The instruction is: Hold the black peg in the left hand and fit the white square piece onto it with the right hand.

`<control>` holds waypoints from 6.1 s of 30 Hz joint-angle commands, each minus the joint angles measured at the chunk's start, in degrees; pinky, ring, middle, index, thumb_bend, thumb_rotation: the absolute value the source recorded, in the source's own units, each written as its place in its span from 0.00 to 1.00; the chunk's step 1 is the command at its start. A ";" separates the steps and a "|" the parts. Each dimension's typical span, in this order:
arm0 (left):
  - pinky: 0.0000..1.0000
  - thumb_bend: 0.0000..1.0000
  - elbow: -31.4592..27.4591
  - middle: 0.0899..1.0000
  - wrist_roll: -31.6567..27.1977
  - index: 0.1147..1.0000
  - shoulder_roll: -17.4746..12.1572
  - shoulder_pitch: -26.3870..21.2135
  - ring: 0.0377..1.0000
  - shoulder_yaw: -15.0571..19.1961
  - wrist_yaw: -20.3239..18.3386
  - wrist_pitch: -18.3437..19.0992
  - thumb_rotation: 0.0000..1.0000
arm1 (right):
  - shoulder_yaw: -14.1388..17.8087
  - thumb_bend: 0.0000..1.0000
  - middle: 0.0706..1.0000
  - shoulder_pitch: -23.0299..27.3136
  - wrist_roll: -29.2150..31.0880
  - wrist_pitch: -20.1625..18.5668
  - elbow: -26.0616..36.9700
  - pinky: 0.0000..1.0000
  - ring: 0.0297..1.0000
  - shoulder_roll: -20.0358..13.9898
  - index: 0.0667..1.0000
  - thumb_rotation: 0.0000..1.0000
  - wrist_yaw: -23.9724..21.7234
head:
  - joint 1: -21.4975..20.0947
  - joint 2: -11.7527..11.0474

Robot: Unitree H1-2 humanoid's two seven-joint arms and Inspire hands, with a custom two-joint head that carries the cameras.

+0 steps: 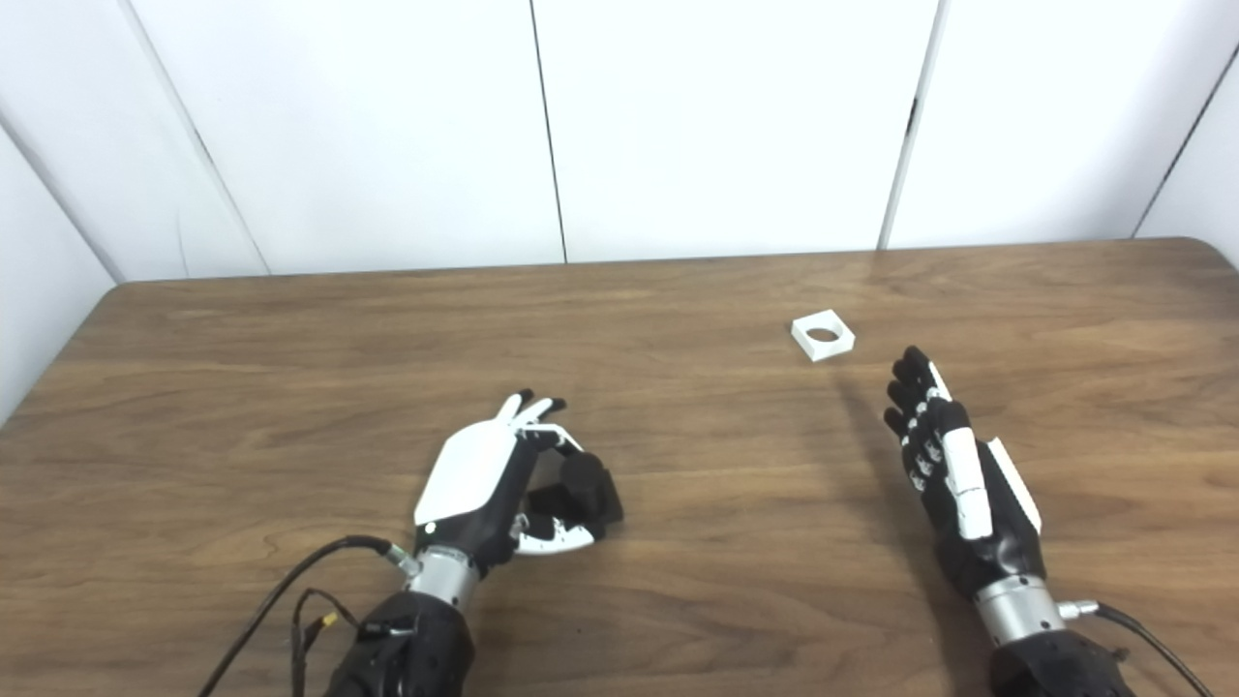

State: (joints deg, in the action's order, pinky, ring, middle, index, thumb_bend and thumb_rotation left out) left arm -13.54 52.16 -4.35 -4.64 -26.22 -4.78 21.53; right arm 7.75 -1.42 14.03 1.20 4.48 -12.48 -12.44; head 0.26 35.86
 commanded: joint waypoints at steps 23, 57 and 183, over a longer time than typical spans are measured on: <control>0.95 0.52 -6.22 0.93 -0.12 0.42 -0.55 4.64 1.00 0.05 -5.73 -2.97 0.06 | -1.24 0.61 1.00 -3.73 -0.39 -0.52 -1.29 1.00 1.00 2.36 1.00 1.00 0.63 | -0.16 0.69; 0.92 0.52 -4.49 0.91 2.26 0.43 0.51 5.09 1.00 -0.39 -4.84 -2.91 0.07 | -1.11 0.60 1.00 3.34 -1.08 -3.41 -0.34 1.00 1.00 -1.03 1.00 1.00 -0.28 | -0.09 0.86; 0.93 0.52 -1.05 0.92 3.09 0.43 2.82 5.83 1.00 0.05 -1.09 -3.85 0.07 | -31.43 0.86 1.00 53.23 -57.19 4.20 -38.09 1.00 1.00 -22.53 0.75 0.30 -3.80 | 0.52 -0.63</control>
State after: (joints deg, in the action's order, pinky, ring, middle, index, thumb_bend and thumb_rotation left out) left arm -15.40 53.91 -1.38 1.05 -25.90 -5.28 17.09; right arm -23.76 47.48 -42.62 3.67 -34.44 -33.51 -16.56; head 0.79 35.16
